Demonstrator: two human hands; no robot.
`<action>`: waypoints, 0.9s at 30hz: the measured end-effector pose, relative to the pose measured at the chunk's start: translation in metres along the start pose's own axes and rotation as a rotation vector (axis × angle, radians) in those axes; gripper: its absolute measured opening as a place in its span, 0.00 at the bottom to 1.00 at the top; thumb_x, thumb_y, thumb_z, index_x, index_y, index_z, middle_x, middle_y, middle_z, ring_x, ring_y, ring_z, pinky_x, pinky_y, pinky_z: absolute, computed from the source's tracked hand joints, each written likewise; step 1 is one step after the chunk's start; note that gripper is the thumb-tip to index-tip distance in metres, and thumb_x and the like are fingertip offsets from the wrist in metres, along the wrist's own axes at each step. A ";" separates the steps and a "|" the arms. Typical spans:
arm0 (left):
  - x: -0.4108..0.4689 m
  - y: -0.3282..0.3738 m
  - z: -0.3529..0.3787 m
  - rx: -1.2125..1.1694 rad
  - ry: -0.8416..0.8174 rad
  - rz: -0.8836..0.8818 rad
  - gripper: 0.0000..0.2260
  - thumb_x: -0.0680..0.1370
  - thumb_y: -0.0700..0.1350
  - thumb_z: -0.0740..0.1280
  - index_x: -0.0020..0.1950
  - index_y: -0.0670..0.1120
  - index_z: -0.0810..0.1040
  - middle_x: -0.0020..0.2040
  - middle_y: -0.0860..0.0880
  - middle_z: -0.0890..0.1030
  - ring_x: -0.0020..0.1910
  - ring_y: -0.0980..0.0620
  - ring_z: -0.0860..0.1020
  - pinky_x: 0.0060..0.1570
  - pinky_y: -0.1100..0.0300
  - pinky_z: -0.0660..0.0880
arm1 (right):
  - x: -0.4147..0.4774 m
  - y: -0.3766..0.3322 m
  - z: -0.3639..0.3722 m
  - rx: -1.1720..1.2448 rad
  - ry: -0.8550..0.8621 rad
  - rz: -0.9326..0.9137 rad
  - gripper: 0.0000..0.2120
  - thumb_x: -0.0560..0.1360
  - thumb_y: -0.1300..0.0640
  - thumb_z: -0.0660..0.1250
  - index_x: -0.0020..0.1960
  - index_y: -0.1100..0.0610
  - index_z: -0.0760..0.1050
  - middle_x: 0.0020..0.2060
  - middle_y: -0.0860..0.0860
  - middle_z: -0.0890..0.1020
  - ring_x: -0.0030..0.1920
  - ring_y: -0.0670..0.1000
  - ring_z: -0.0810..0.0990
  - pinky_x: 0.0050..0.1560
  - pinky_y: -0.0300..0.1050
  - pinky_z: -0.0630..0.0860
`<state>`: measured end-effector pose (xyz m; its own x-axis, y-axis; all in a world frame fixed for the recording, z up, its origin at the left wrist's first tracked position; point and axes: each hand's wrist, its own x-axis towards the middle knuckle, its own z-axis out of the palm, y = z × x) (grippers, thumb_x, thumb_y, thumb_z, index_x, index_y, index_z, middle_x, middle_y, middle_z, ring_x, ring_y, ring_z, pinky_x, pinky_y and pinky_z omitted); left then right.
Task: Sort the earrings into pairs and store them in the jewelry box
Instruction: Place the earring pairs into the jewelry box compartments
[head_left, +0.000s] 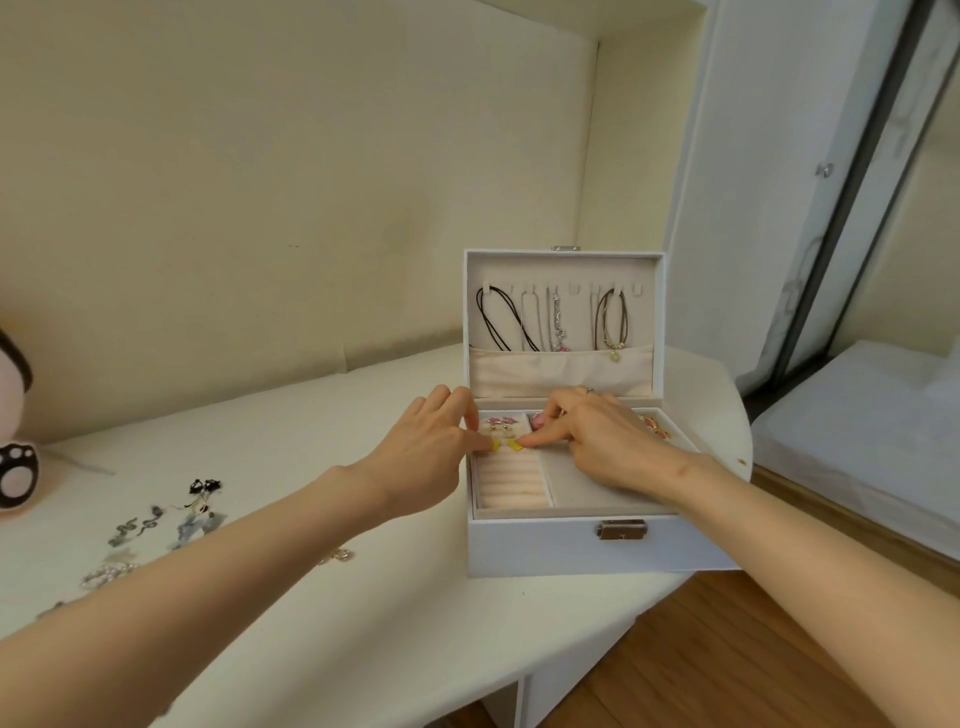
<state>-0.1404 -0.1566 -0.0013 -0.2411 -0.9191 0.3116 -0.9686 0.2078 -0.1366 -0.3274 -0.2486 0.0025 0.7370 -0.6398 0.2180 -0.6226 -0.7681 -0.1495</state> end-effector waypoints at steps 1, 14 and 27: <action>0.001 0.001 -0.001 0.005 -0.005 0.002 0.28 0.74 0.33 0.53 0.70 0.54 0.69 0.63 0.48 0.67 0.60 0.47 0.64 0.55 0.60 0.61 | 0.000 0.000 -0.001 -0.006 -0.007 0.000 0.27 0.77 0.70 0.56 0.62 0.41 0.76 0.54 0.45 0.74 0.53 0.47 0.68 0.55 0.40 0.63; -0.047 -0.039 -0.027 -0.243 0.108 -0.152 0.08 0.77 0.42 0.64 0.56 0.49 0.73 0.50 0.55 0.73 0.47 0.55 0.73 0.48 0.60 0.70 | -0.002 -0.073 -0.009 0.145 0.168 -0.182 0.16 0.76 0.61 0.61 0.59 0.46 0.79 0.45 0.47 0.74 0.48 0.46 0.68 0.50 0.42 0.65; -0.099 -0.071 -0.001 -0.223 -0.344 -0.410 0.06 0.75 0.51 0.67 0.43 0.52 0.71 0.40 0.57 0.74 0.38 0.57 0.70 0.34 0.67 0.65 | 0.030 -0.159 0.050 0.146 -0.166 -0.152 0.08 0.72 0.56 0.68 0.51 0.51 0.81 0.48 0.50 0.82 0.46 0.52 0.76 0.43 0.42 0.67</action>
<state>-0.0478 -0.0800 -0.0214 0.1537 -0.9876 -0.0311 -0.9771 -0.1566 0.1440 -0.1934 -0.1472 -0.0153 0.8598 -0.5028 0.0889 -0.4657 -0.8435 -0.2676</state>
